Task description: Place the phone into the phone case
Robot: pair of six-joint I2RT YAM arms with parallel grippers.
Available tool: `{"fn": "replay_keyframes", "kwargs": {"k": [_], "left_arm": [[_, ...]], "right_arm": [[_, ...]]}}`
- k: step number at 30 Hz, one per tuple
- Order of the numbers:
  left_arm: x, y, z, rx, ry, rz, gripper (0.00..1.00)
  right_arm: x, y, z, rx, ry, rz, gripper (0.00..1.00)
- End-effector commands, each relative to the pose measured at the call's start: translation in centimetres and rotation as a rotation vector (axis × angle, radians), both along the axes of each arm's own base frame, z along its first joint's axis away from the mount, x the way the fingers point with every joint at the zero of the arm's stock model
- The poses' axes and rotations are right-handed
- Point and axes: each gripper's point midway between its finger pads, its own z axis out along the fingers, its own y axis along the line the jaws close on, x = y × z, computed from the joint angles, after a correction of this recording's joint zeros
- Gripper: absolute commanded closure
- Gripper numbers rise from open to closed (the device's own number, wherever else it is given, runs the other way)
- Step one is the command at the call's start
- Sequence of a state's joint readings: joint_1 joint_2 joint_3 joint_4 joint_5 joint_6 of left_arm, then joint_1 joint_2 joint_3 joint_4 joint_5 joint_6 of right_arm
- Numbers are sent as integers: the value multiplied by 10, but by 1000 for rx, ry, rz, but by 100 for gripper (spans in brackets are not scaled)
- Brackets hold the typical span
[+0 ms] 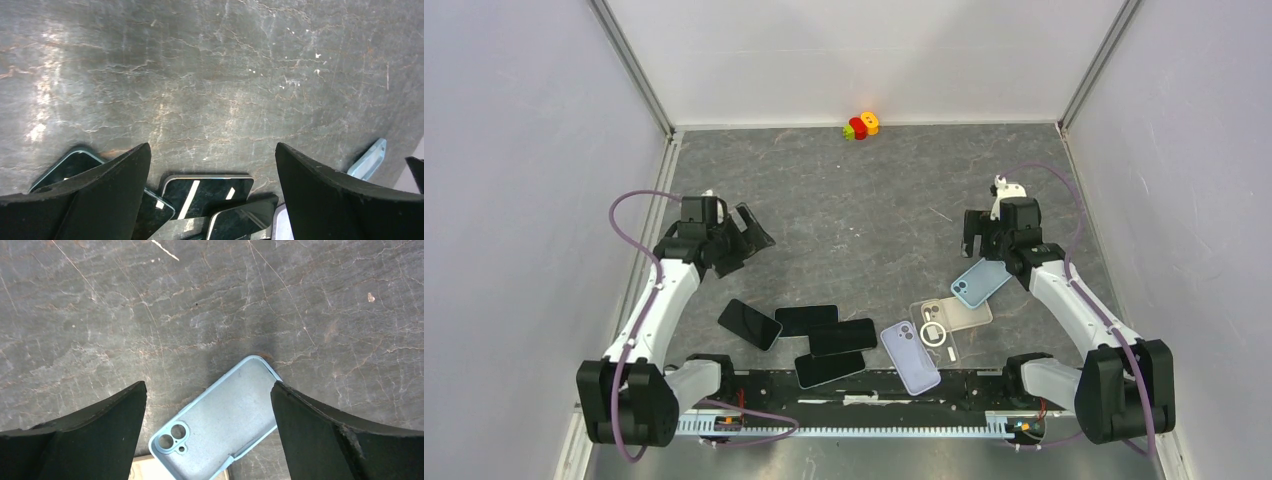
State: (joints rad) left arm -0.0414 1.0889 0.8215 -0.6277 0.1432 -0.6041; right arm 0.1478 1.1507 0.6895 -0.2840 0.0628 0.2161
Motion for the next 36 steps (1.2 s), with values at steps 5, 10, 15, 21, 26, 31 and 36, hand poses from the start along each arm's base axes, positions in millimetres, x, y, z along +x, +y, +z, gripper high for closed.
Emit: {"fn": "replay_keyframes", "kwargs": {"k": [5,10,15,21,26,31,36], "left_arm": [[22,-59,21,-282,-119,-152,0],[25,-92,27,-295,-122,-237,0],[23,-135,33,-271,-118,-372,0],[21,-176,33,-254,-102,-488,0],[22,-193,33,-256,-89,-527,0],[22,-196,34,-261,-90,-544,0],[21,-195,32,-258,-82,-543,0]], "right_arm": [[-11,-23,5,-126,32,-29,2],[-15,-38,0,-191,93,-62,1],[-15,-49,-5,-188,143,-78,1],[-12,-54,-24,-206,220,-57,18],[-5,-62,-44,-236,304,-37,41],[3,-67,-53,-255,352,-37,47],[15,-70,-61,-271,384,-43,56]]}}
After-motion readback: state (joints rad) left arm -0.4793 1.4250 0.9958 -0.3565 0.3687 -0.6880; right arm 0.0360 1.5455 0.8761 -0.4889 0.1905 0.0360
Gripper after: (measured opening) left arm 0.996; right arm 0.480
